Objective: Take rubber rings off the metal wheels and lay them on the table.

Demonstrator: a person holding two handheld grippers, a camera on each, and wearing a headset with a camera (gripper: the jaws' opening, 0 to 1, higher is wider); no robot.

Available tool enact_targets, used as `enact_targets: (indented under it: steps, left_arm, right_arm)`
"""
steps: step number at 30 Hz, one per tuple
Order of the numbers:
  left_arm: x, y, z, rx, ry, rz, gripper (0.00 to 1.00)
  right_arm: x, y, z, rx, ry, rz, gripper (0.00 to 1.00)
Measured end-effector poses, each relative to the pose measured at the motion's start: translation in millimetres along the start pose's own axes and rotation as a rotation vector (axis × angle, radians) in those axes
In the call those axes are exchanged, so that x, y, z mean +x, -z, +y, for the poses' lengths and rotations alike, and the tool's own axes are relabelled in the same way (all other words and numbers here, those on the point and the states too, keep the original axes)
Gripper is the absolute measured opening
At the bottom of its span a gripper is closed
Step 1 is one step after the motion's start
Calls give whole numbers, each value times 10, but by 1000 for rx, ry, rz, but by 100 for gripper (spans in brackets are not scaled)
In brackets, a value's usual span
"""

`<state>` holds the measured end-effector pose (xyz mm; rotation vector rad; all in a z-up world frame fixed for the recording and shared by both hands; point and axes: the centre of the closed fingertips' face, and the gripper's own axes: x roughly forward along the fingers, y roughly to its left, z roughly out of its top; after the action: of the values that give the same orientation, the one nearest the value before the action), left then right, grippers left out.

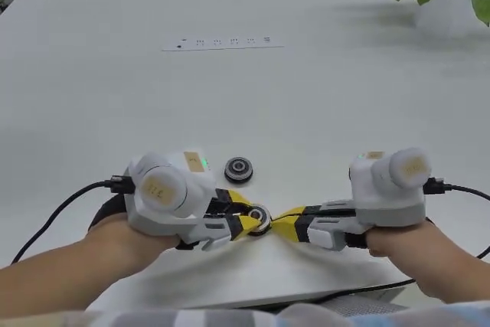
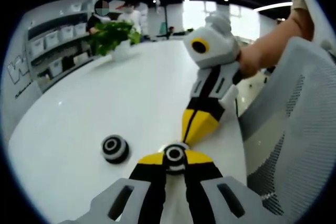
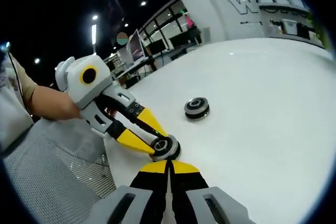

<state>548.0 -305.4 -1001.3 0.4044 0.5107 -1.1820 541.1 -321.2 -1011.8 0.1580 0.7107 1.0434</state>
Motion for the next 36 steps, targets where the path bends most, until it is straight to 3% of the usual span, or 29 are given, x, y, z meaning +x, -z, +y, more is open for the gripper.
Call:
enact_targets:
  steps: [3, 8, 18, 36]
  left_arm:
    - [1, 0, 1, -1, 0, 0, 13]
    - [8, -4, -2, -2, -4, 1, 12]
    - [15, -7, 4, -3, -18, 4, 12]
    - [12, -5, 13, 2, -28, 15, 12]
  right_arm:
    - [-14, -73, 24, 87, -13, -55, 0]
    - [-12, -72, -17, 215, -17, -93, 0]
    - [3, -79, -23, 263, -10, -80, 0]
    - [43, -151, 91, 214, -34, -76, 0]
